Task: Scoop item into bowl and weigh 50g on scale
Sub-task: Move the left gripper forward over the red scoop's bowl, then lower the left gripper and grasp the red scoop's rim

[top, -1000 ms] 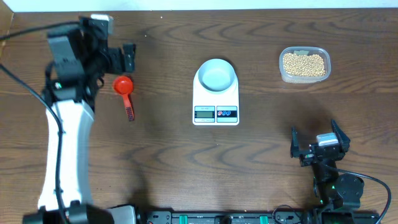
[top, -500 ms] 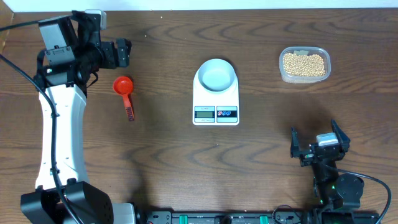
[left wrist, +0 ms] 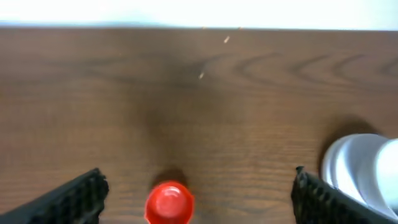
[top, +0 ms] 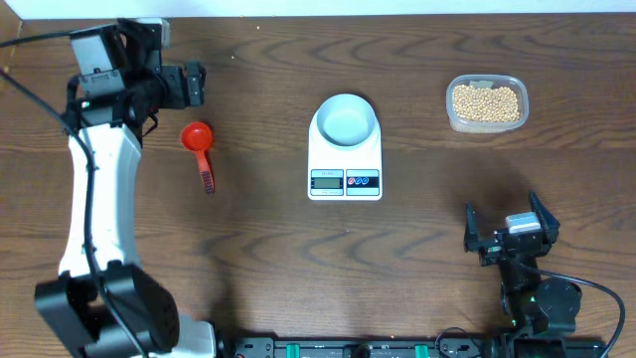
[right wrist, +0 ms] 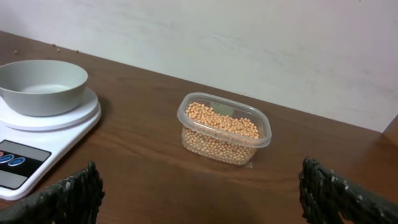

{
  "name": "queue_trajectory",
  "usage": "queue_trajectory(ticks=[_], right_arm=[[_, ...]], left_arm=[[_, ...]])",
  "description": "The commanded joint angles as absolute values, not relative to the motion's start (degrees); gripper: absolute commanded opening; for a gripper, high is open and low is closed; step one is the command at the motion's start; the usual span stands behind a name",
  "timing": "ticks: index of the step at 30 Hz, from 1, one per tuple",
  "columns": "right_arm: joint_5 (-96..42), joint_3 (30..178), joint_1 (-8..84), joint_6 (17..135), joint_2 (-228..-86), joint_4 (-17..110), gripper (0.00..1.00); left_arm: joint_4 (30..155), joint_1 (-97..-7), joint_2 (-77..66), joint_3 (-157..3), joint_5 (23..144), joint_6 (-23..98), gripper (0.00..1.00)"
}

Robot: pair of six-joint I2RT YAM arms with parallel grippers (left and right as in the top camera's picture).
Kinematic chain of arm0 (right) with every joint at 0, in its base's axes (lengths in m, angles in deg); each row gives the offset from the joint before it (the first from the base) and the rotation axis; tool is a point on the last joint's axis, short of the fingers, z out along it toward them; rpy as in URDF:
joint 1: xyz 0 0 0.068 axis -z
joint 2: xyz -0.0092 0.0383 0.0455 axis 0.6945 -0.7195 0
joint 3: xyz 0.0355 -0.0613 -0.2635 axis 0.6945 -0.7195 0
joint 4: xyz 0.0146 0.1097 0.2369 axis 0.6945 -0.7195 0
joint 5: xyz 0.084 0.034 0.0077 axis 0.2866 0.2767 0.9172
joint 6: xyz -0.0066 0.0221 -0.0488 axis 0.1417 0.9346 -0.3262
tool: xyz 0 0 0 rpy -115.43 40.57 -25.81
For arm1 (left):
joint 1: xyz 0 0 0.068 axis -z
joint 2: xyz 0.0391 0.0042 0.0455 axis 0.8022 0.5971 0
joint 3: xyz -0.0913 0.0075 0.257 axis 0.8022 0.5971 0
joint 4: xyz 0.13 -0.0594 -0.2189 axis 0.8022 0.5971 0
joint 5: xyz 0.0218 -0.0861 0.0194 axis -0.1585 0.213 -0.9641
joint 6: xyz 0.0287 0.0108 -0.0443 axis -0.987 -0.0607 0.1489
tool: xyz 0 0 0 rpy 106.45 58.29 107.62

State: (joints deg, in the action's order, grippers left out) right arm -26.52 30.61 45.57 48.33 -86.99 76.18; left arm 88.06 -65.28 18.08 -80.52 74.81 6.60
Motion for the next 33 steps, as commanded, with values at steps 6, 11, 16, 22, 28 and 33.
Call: queue_trajectory(ticks=[6,11,16,22,28,33], right_arm=[[-26.54,30.47,45.07,48.06,-86.69,75.99,0.99],[-26.54,30.47,45.07,48.06,-86.69,75.99,0.99],[-26.54,30.47,45.07,48.06,-86.69,75.99,0.99],[-26.54,30.47,45.07,48.06,-86.69,75.99,0.99],[-26.54,30.47,45.07,48.06,-86.69,75.99,0.99],[-26.54,30.47,45.07,48.06,-86.69,75.99,0.99]], left_arm=[[89.81,-67.82,26.4,-81.48,71.44,10.65,0.77],[91.14,-68.54,30.6,-81.48,71.44,10.6,0.7],[92.34,-68.71,33.86,-81.46,71.23,9.9,0.64],[92.87,-68.8,37.22,-81.46,70.13,9.95,0.56],[92.8,-68.8,39.41,-81.35,68.67,9.95,0.56],[91.84,-68.8,40.28,-80.93,68.65,9.93,0.56]])
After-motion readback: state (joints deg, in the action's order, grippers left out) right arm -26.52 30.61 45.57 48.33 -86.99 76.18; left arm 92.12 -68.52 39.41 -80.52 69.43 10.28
